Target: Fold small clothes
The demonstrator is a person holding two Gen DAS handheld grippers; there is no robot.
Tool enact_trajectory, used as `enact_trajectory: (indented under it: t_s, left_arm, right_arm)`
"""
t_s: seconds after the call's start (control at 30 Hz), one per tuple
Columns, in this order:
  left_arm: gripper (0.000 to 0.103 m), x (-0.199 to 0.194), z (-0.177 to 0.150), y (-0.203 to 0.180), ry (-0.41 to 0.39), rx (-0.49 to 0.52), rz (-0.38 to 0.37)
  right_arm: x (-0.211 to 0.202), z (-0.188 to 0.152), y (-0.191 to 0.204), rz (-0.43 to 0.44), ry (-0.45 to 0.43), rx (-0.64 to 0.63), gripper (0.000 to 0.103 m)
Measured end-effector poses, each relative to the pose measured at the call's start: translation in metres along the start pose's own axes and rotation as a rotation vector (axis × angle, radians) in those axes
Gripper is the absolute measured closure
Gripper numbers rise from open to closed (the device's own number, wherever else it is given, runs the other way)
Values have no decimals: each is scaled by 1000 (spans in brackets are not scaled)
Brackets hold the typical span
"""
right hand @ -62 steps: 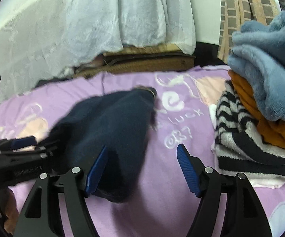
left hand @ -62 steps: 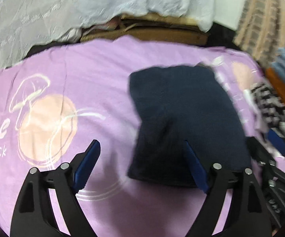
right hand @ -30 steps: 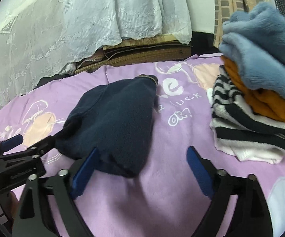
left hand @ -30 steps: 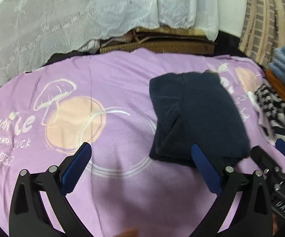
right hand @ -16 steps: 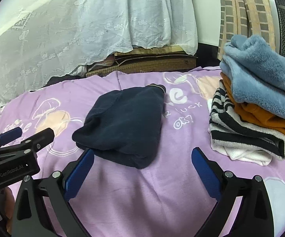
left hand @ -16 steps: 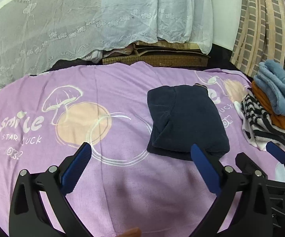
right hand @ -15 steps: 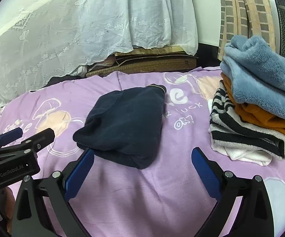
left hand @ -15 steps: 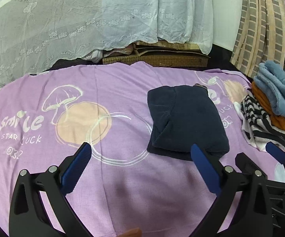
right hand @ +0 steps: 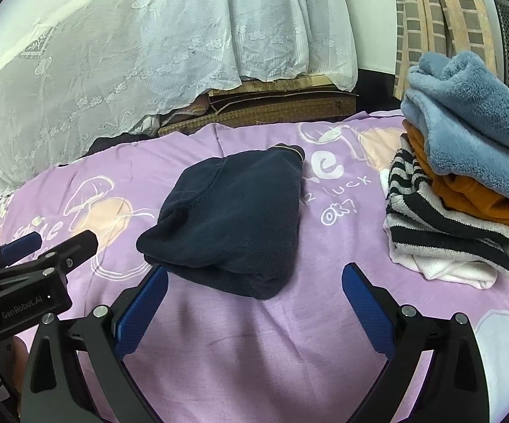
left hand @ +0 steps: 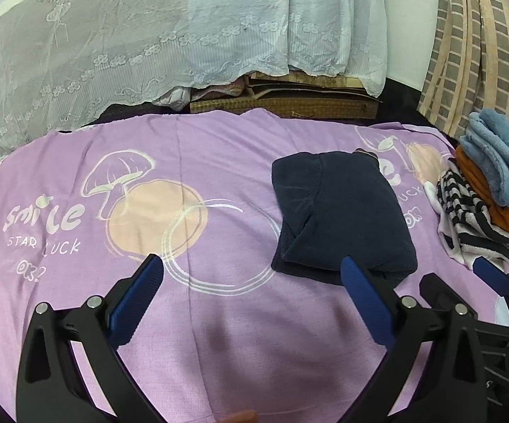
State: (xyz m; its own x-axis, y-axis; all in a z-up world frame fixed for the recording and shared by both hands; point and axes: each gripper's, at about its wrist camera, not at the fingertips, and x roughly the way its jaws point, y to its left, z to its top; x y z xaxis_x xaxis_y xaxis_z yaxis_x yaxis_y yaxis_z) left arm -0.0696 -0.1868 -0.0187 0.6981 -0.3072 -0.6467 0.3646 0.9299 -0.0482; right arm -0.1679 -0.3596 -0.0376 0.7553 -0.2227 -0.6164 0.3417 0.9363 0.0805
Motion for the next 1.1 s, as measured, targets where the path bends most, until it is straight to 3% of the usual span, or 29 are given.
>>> enact_trajectory:
  t_s: [1.1]
  left_arm:
    - [5,-3,-2,1,1,2,7]
  right_arm:
    - [-2,3,-1,-3,-9,0,4]
